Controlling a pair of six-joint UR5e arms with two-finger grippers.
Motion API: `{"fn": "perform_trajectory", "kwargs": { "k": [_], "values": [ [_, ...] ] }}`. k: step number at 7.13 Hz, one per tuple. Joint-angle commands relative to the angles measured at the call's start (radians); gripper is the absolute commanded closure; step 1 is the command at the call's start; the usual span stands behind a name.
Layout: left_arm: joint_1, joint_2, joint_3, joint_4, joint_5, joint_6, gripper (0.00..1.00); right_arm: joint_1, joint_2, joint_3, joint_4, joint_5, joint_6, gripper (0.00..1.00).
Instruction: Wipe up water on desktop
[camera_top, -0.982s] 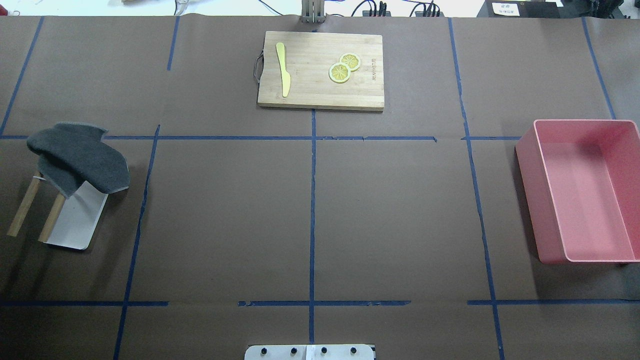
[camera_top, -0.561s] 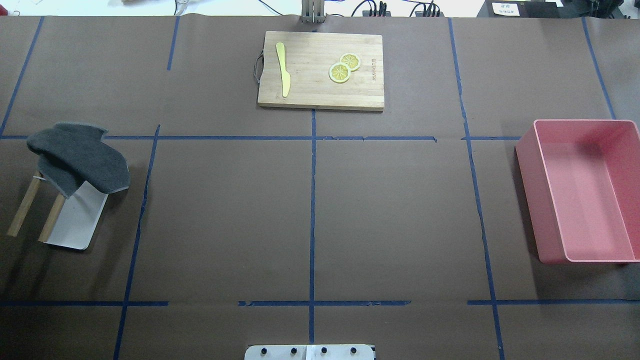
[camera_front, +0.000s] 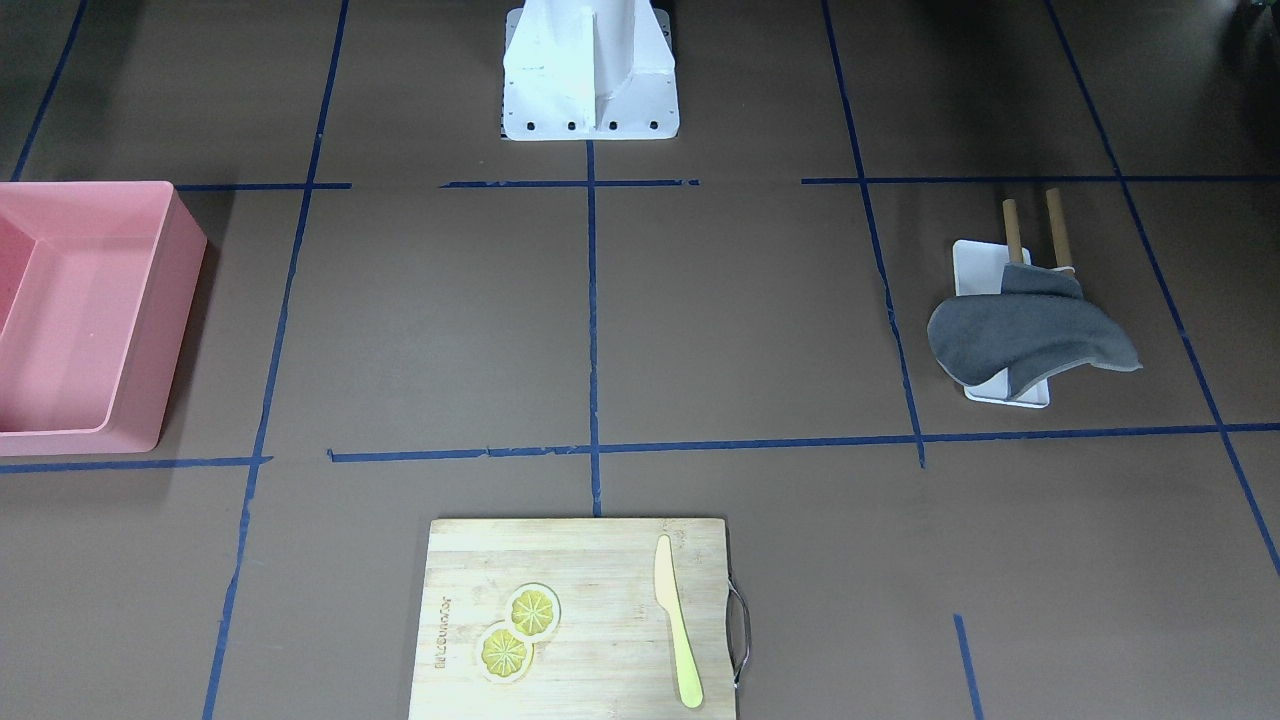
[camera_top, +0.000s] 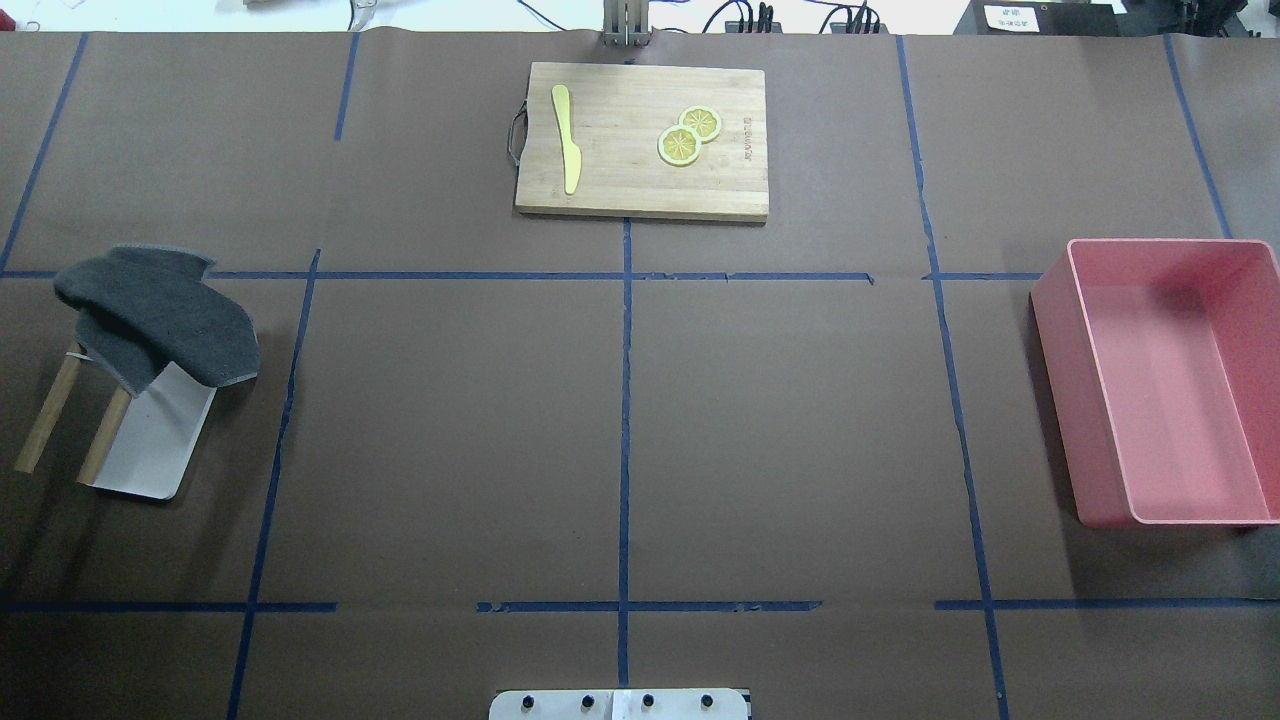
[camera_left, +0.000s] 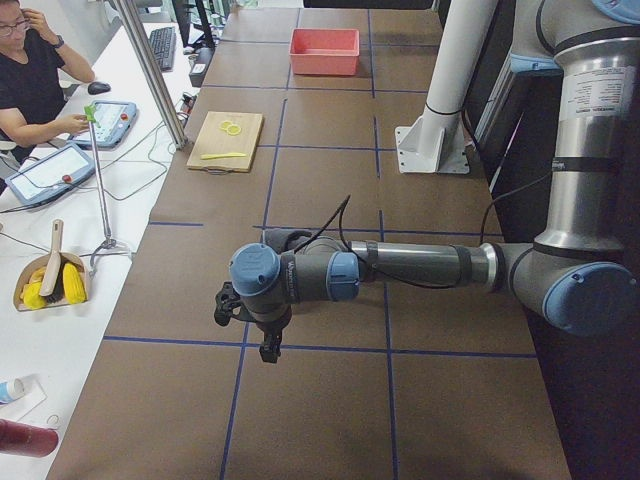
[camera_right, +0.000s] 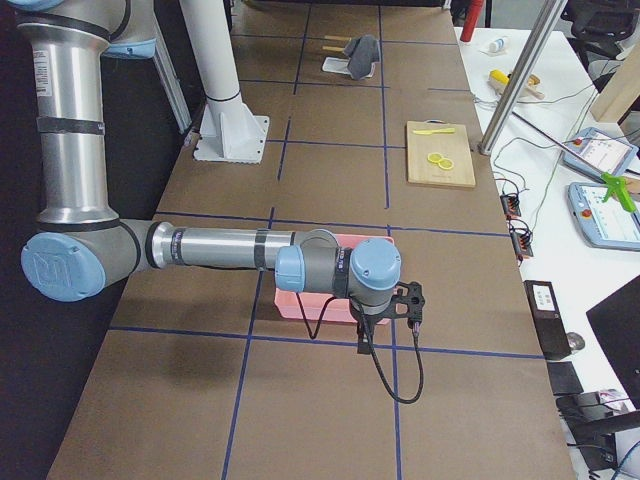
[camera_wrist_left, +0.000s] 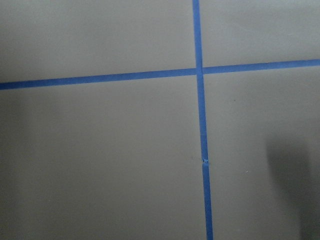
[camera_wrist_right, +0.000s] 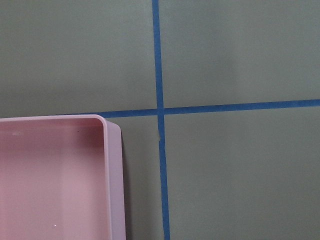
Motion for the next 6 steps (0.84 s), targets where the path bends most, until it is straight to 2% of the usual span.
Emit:
{"fn": "perform_trajectory", "kwargs": {
  "k": [1,2,4,6],
  "values": [
    [0.007,-0.010,-0.075,-0.004,-0.143,-0.013,0.00,-0.002,0.001,0.030,0.000,0.007,0.005,0.00],
    [0.025,-0.025,-0.095,-0.044,-0.183,-0.109,0.00,0.000,-0.001,0.032,0.000,0.010,0.005,0.00],
    [0.161,-0.036,-0.093,-0.282,-0.176,-0.433,0.00,-0.002,0.007,0.035,-0.002,0.010,0.008,0.00],
    [0.255,-0.053,-0.086,-0.406,-0.170,-0.656,0.00,-0.017,0.012,0.040,-0.002,0.010,0.008,0.00]
  ]
}}
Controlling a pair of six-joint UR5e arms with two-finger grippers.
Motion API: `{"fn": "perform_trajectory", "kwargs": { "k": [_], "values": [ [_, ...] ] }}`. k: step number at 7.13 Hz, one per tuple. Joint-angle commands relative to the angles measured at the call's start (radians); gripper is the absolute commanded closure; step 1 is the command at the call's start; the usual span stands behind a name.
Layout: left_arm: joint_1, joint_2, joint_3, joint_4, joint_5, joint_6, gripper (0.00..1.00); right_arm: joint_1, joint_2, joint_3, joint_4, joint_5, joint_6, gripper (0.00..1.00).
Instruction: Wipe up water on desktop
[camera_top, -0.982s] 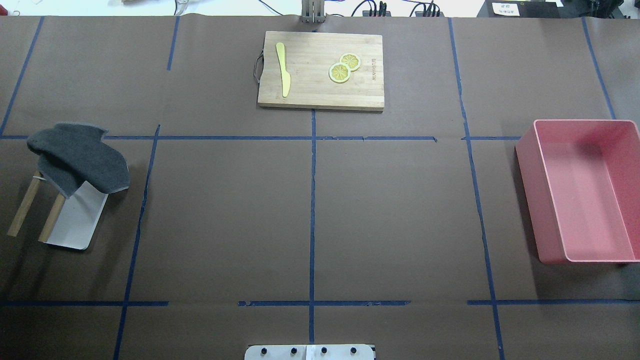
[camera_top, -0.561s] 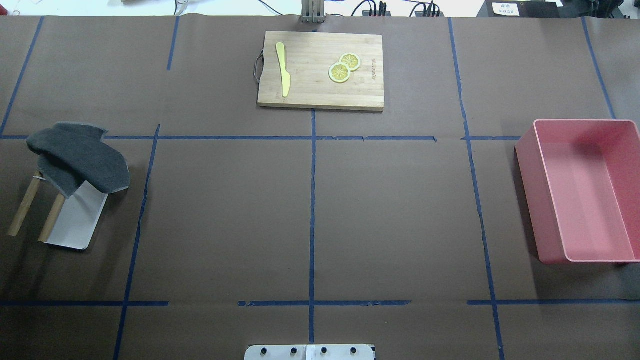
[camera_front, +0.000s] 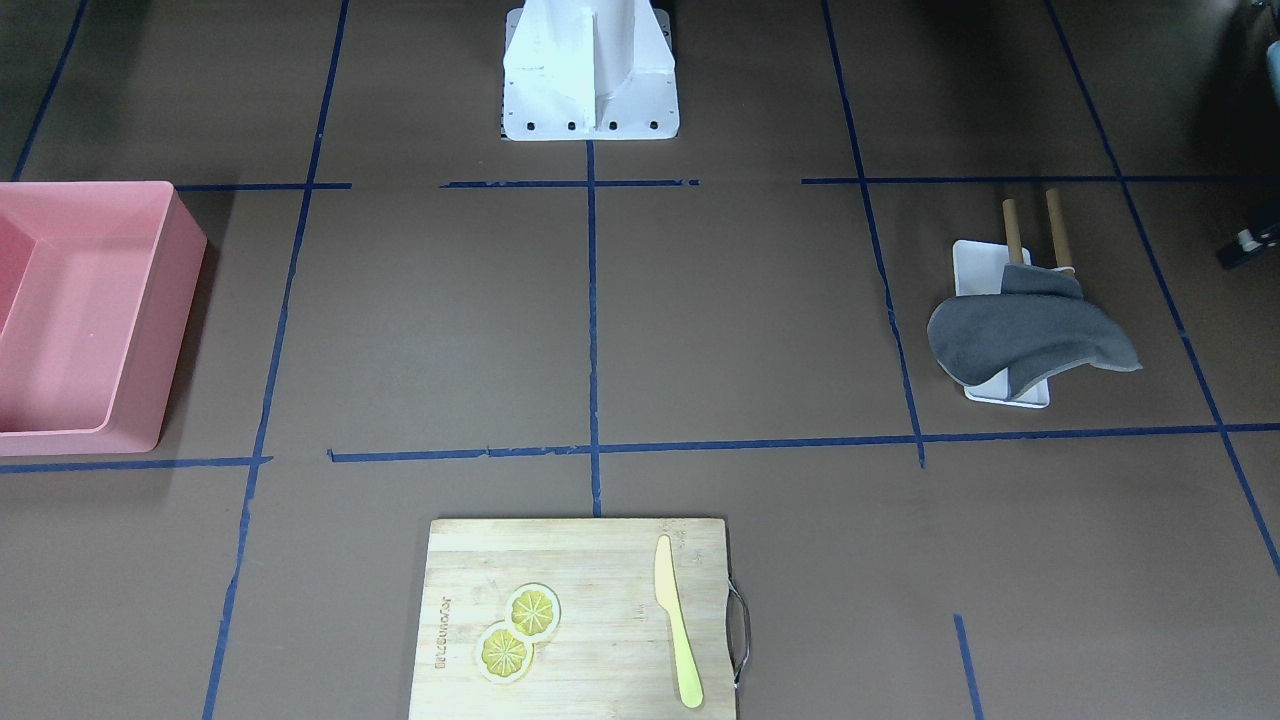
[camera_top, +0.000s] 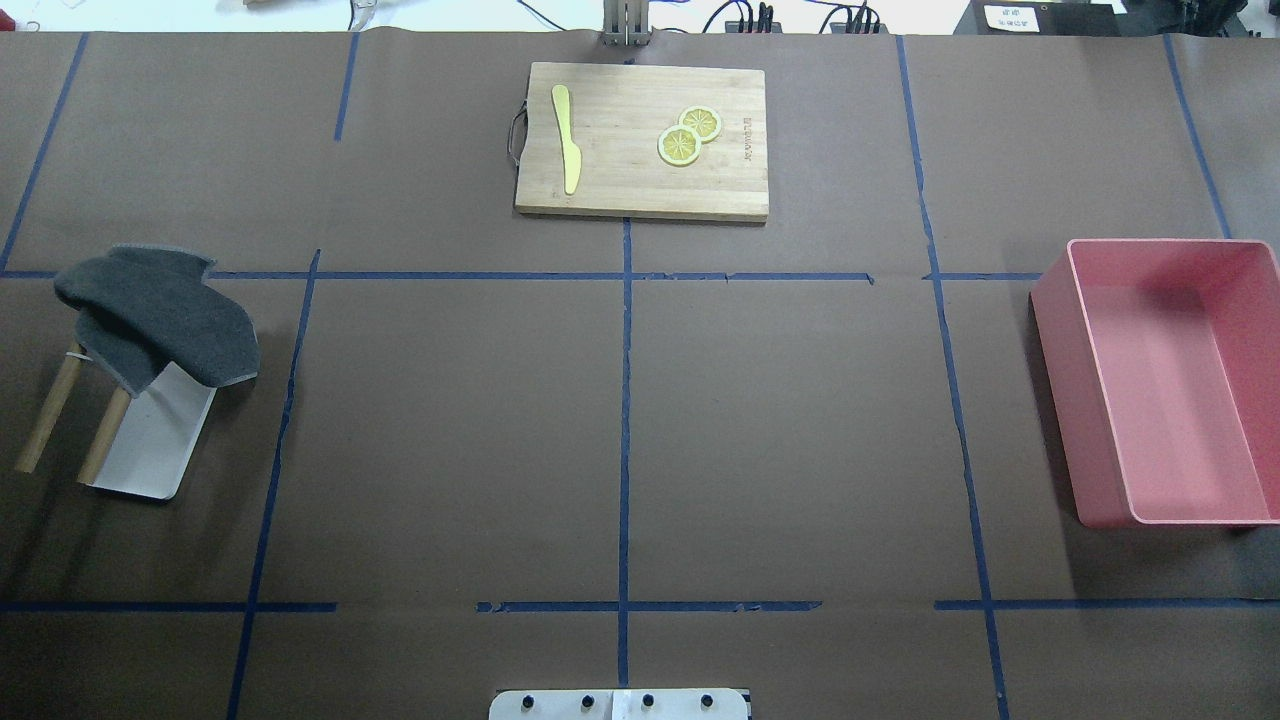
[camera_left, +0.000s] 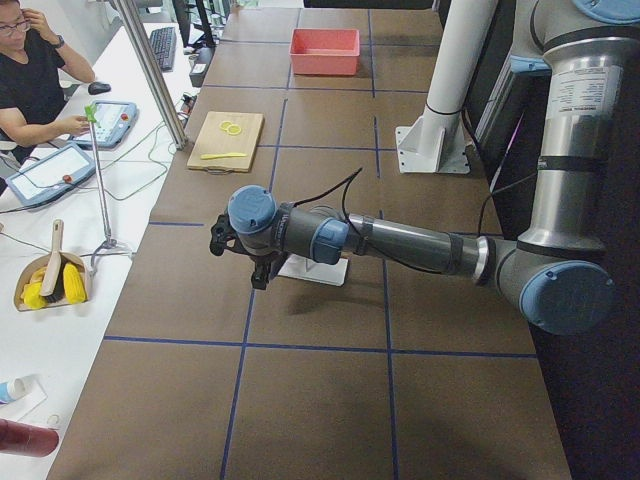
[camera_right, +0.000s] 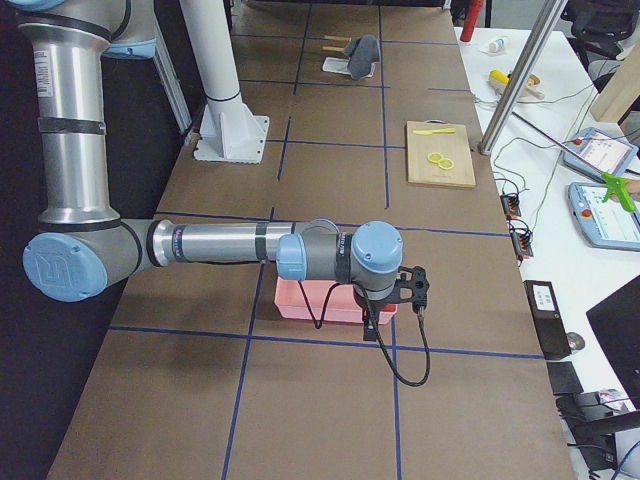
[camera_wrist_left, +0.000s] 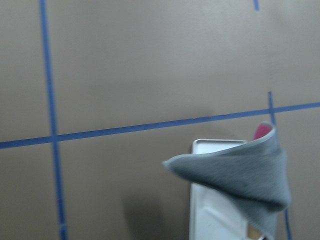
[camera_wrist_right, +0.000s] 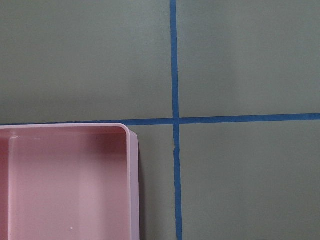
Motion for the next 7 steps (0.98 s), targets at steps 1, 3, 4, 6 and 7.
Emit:
{"fn": "perform_trajectory", "kwargs": {
  "k": [1,3,4,6,7],
  "values": [
    [0.106,-0.033,0.006,-0.095,0.005,-0.225,0.00,-0.011,0.007,0.009,0.003,-0.002,0.003,0.00],
    [0.187,-0.071,0.029,-0.097,0.081,-0.279,0.00,-0.011,-0.007,0.009,0.052,-0.002,0.009,0.00],
    [0.213,-0.077,0.044,-0.097,0.097,-0.279,0.00,-0.013,-0.002,0.010,0.091,-0.007,0.012,0.00],
    [0.215,-0.083,0.073,-0.097,0.098,-0.276,0.02,-0.014,0.009,0.008,0.089,-0.004,0.048,0.00],
    [0.223,-0.085,0.089,-0.098,0.098,-0.276,0.04,-0.014,-0.005,0.003,0.089,-0.001,0.052,0.00]
  ]
}}
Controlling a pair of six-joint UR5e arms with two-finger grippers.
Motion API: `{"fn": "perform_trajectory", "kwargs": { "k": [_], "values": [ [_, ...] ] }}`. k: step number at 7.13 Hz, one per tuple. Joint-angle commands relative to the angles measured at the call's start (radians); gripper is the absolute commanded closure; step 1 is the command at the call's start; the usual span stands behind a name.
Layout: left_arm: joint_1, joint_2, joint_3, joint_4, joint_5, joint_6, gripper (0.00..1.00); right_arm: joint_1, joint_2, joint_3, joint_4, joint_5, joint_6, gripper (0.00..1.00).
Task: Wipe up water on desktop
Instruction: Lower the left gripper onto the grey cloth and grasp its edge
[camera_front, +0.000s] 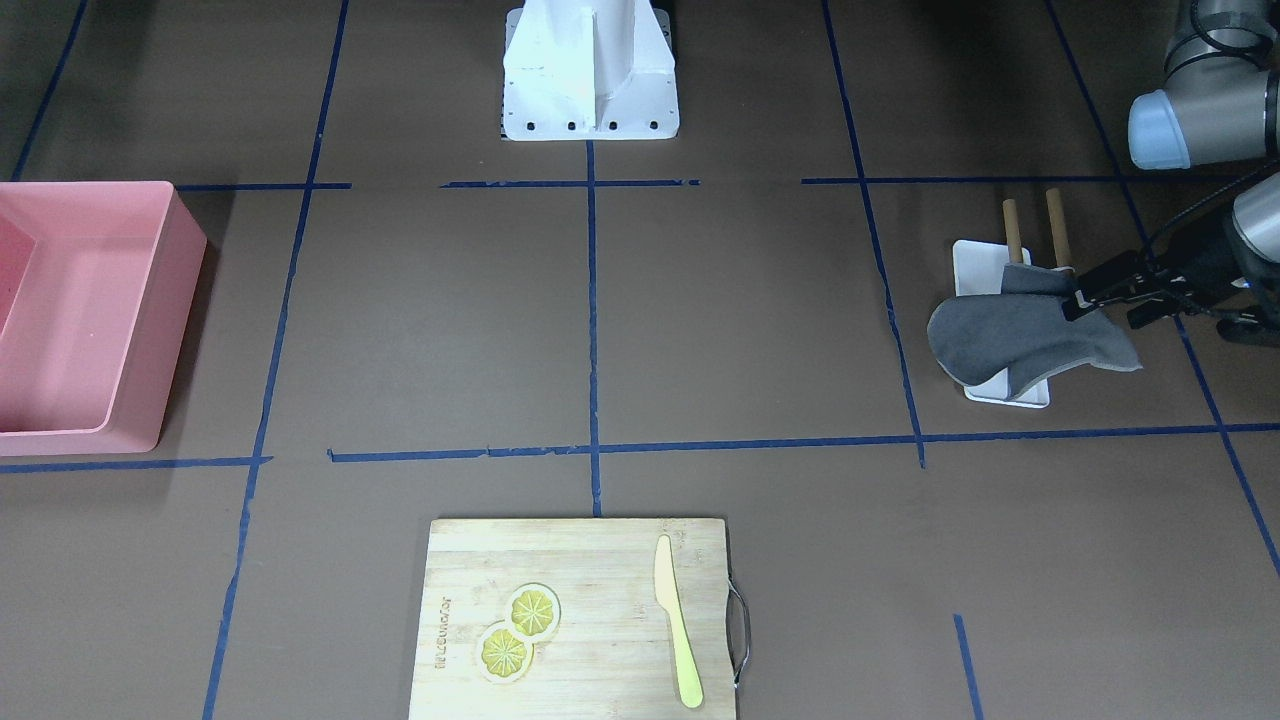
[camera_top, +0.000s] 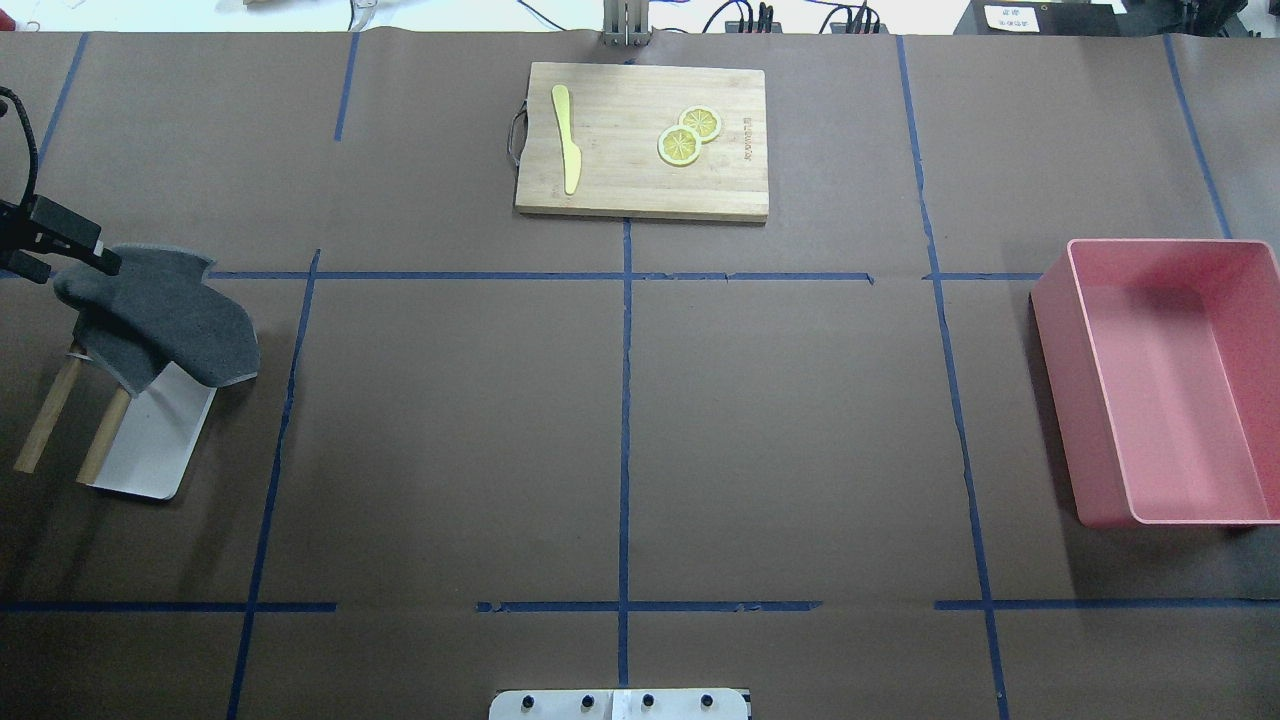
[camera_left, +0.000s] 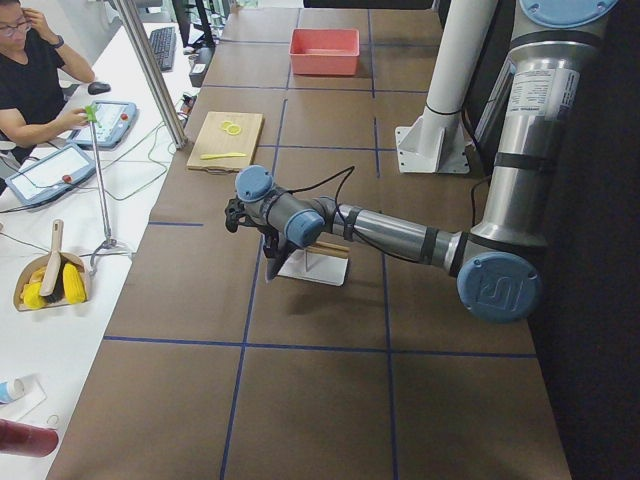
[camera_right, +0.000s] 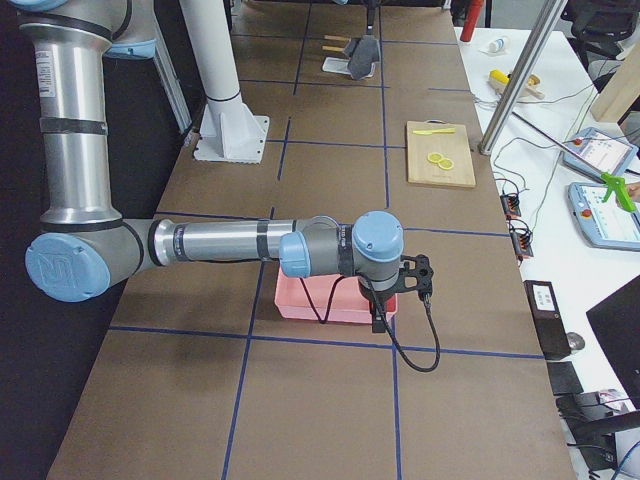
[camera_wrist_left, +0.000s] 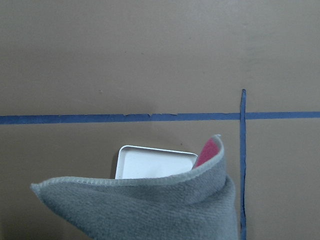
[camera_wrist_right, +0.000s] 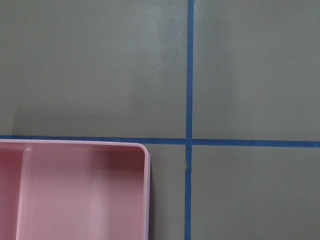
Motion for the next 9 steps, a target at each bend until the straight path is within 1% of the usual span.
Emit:
{"fn": "perform_trajectory", "kwargs": {
  "k": [1,2,3,5,6,7,9],
  "values": [
    [0.009,-0.007,0.018,0.000,0.002,-0.001,0.10,-0.001,-0.008,0.004,0.003,0.008,0.014,0.00],
    [0.009,-0.009,0.017,0.000,0.002,-0.006,0.20,-0.001,-0.008,-0.002,0.018,0.038,0.011,0.00],
    [0.007,-0.009,0.015,0.000,-0.003,-0.006,0.34,-0.001,-0.011,0.005,0.055,0.049,0.014,0.00],
    [0.007,-0.007,0.014,0.002,-0.003,-0.006,0.65,-0.001,-0.002,0.016,0.061,0.060,0.064,0.00],
    [0.007,-0.007,0.014,0.006,-0.005,-0.006,0.74,-0.001,0.007,0.031,0.058,0.078,0.060,0.00],
    [0.007,-0.012,0.011,0.013,-0.009,-0.007,0.80,-0.020,0.016,0.060,0.057,0.080,0.066,0.00],
    [-0.029,-0.013,0.008,0.016,-0.011,-0.006,0.92,-0.021,0.018,0.070,0.060,0.085,0.067,0.00]
  ]
}}
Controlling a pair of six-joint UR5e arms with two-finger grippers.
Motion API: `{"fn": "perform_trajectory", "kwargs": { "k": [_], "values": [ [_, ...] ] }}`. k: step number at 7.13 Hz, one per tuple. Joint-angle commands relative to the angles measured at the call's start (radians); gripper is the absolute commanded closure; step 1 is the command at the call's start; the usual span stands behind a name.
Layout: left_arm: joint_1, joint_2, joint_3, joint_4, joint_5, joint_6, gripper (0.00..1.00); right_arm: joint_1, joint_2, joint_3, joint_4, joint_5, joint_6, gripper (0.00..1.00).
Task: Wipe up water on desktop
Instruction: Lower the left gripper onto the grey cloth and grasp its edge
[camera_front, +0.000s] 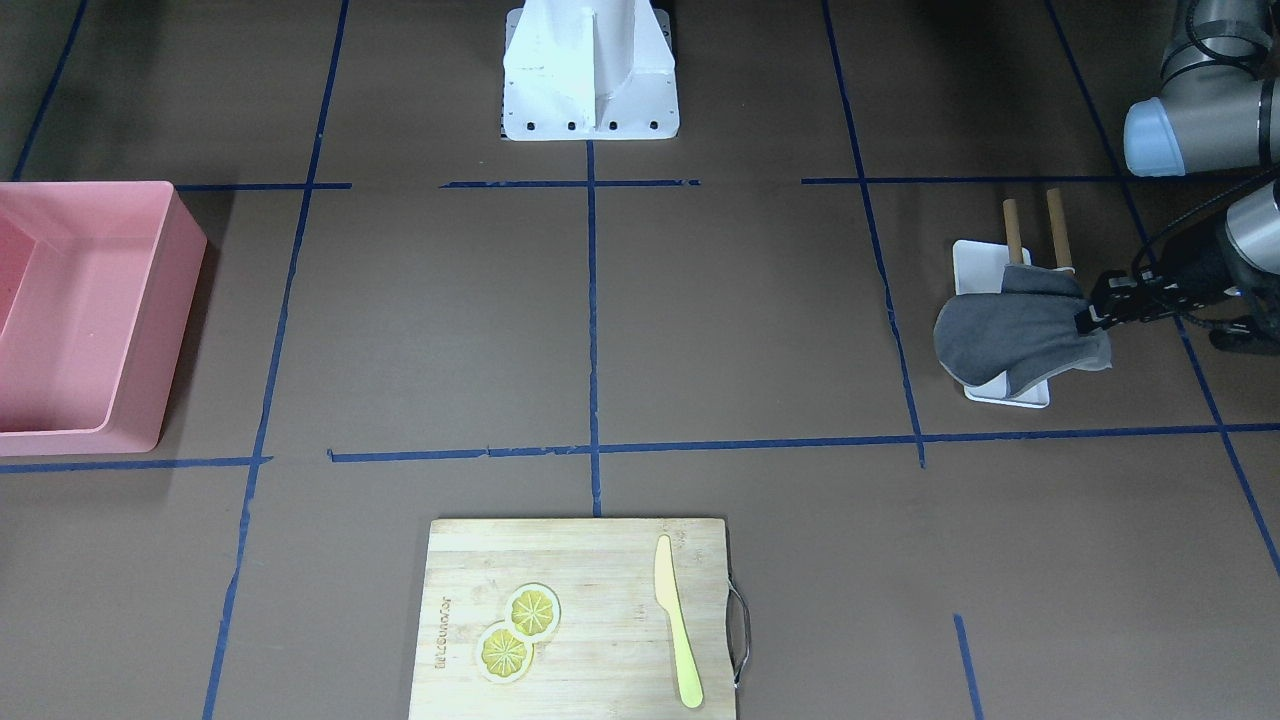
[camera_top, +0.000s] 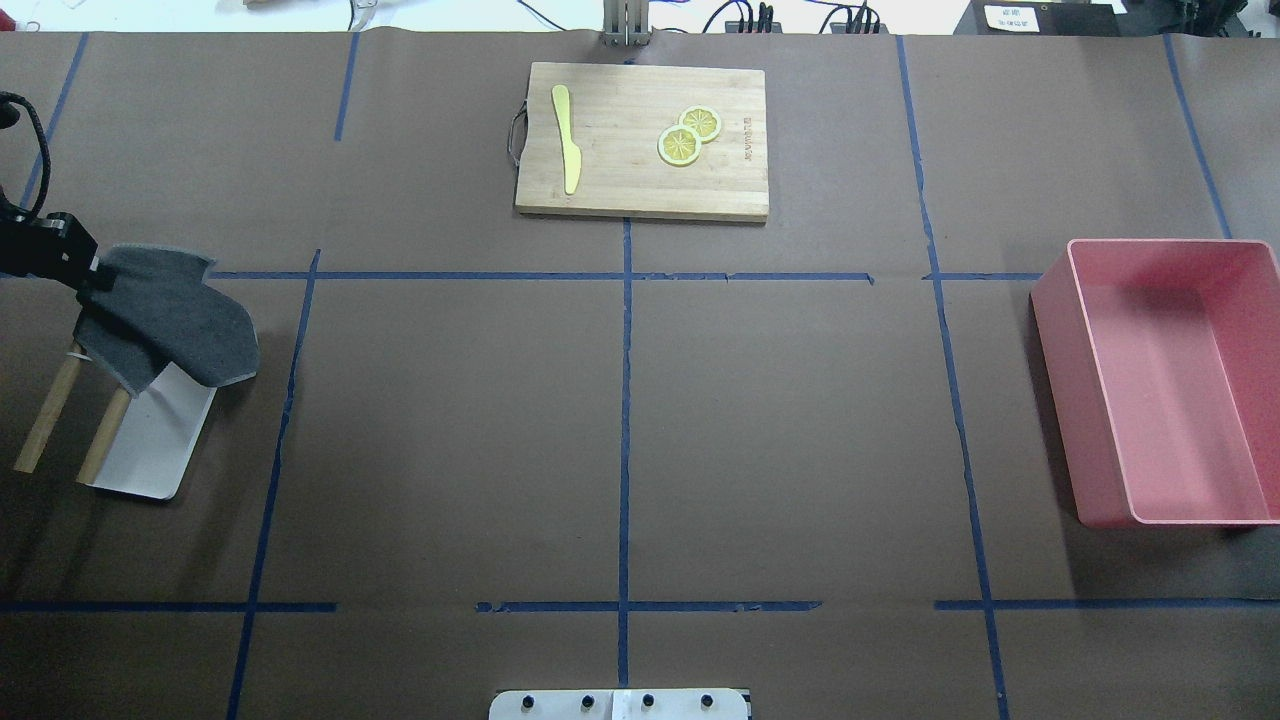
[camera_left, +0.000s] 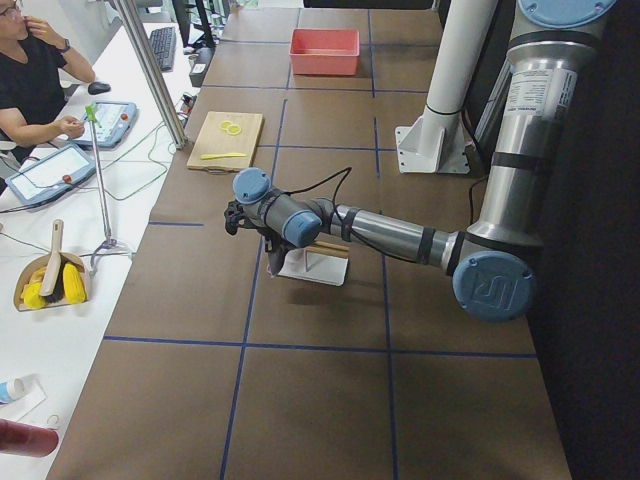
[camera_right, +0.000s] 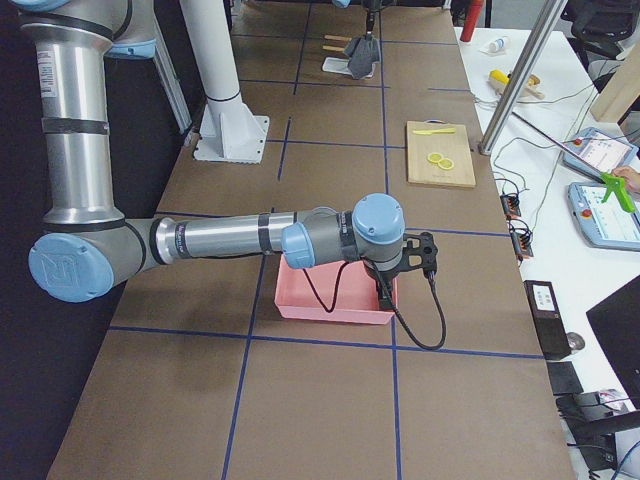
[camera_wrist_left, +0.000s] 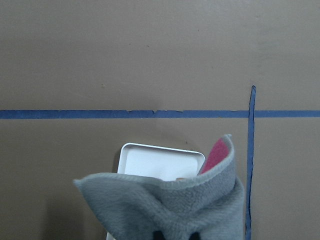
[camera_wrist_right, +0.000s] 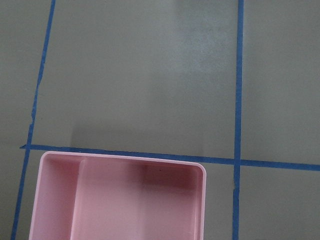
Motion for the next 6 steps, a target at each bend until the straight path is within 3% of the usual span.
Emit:
{"fn": "perform_trajectory", "kwargs": {
  "k": [1,3,4,6],
  "values": [
    [-0.057,-0.001,-0.003,0.007,-0.037,0.001,0.93,-0.010,0.012,0.027,-0.003,0.004,0.002,0.00],
    [-0.130,-0.003,-0.009,0.043,-0.132,0.001,0.96,-0.036,0.046,0.041,-0.003,0.011,0.040,0.01],
    [-0.150,-0.031,-0.038,0.121,-0.158,0.001,0.97,-0.071,0.046,0.096,0.000,0.022,0.063,0.01],
    [-0.155,-0.174,-0.136,0.398,-0.155,-0.058,0.98,-0.201,0.055,0.193,0.061,0.008,0.204,0.01]
  ]
}}
